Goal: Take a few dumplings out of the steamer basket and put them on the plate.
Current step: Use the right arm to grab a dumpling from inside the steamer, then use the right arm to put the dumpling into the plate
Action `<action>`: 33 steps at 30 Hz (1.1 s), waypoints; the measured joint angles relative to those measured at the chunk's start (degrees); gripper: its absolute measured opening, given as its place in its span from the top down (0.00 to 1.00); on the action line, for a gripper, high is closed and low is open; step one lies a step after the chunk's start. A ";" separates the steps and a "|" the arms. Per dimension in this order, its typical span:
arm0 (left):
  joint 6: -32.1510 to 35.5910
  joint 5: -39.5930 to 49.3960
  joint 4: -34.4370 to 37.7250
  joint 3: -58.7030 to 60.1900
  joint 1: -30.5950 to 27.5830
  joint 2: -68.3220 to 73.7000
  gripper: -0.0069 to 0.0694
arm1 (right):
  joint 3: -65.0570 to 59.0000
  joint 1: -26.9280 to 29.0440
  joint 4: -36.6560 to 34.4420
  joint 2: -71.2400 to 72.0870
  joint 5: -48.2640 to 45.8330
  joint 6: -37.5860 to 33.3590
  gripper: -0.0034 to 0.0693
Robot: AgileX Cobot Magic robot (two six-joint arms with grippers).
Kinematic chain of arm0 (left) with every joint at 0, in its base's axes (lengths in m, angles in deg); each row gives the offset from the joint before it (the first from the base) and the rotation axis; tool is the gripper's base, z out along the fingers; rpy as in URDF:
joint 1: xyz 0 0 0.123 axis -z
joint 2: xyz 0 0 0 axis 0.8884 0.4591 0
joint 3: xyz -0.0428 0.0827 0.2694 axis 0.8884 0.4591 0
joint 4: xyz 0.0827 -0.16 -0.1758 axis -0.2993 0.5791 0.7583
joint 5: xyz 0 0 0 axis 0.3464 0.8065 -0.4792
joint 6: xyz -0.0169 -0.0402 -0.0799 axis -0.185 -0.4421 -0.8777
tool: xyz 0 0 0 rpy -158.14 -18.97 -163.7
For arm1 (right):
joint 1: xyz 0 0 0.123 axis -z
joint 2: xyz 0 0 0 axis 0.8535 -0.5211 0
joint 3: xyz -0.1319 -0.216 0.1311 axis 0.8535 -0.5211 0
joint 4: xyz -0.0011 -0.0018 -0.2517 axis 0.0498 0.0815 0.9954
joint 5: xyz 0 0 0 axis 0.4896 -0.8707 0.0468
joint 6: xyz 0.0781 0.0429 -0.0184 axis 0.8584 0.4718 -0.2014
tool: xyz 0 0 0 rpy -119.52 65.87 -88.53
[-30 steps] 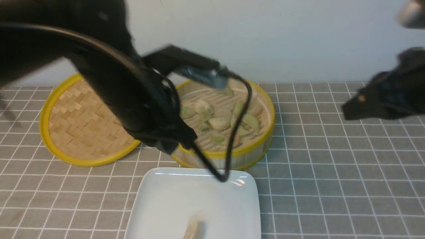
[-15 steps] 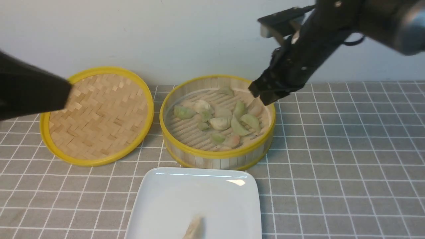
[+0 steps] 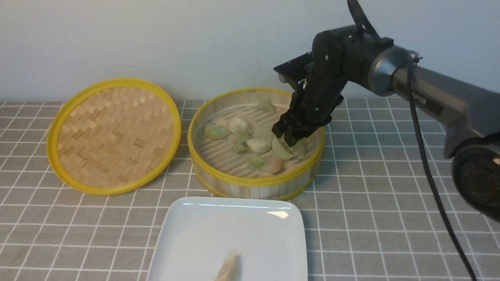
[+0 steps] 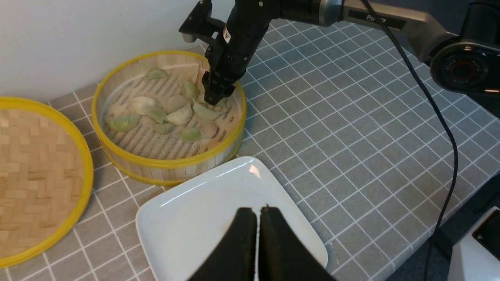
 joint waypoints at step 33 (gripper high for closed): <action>0.00 0.05 0.00 0.00 0.00 0.00 0.92 | -16.85 -6.56 -15.00 28.32 -5.41 2.62 0.66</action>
